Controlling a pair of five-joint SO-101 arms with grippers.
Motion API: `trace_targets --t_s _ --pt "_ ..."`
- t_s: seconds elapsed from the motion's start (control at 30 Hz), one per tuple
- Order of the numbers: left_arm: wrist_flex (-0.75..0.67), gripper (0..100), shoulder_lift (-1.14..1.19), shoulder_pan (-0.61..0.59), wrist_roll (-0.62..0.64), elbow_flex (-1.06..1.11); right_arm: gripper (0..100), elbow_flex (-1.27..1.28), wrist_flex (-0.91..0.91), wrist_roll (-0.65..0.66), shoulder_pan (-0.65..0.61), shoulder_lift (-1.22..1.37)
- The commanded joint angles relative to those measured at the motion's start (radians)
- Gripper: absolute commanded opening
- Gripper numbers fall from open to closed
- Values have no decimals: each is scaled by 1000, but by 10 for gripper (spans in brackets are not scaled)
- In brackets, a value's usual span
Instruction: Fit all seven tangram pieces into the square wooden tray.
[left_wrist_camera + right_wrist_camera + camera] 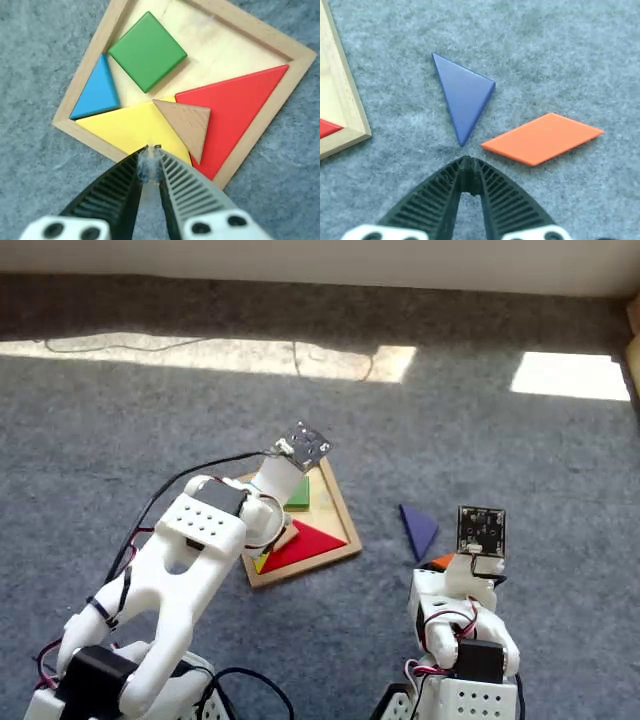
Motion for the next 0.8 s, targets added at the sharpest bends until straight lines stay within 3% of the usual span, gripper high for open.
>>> trace_targets --t_s 0.0,0.4,0.77 --pt "-66 38 51 -1 -11 24 5 107 -4 -5 10 -15" --pt "-107 38 119 186 -5 -5 5 107 -4 -5 10 -15" --pt "-295 35 117 211 -5 -5 5 107 -4 -5 10 -15"
